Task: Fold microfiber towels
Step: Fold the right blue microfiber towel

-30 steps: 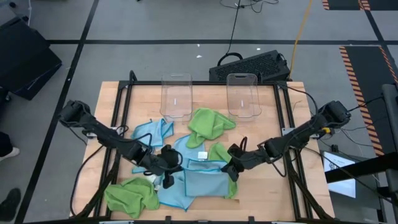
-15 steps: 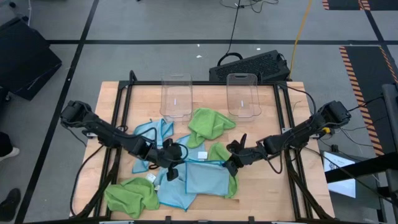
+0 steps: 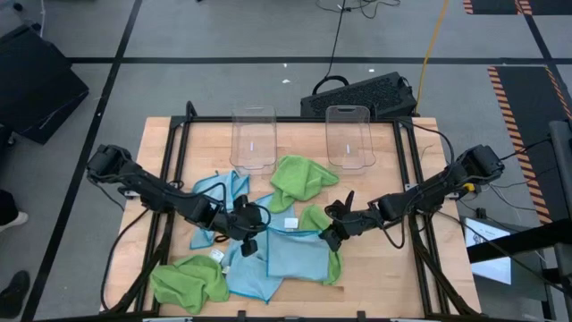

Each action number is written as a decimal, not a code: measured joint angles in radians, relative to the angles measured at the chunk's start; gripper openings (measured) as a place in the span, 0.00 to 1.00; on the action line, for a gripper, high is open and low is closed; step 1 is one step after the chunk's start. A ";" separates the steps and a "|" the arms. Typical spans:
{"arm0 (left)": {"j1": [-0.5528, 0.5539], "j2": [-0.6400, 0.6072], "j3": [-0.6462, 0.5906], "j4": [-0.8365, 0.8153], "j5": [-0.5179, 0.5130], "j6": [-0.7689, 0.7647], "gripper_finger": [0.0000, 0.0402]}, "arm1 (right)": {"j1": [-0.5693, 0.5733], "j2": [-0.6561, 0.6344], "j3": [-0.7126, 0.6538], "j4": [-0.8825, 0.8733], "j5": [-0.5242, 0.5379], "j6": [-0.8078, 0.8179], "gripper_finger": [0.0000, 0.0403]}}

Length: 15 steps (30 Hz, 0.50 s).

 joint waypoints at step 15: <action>0.029 -0.008 -0.001 0.000 0.120 -0.266 0.56 | -0.031 -0.067 0.001 -0.212 0.003 0.068 0.24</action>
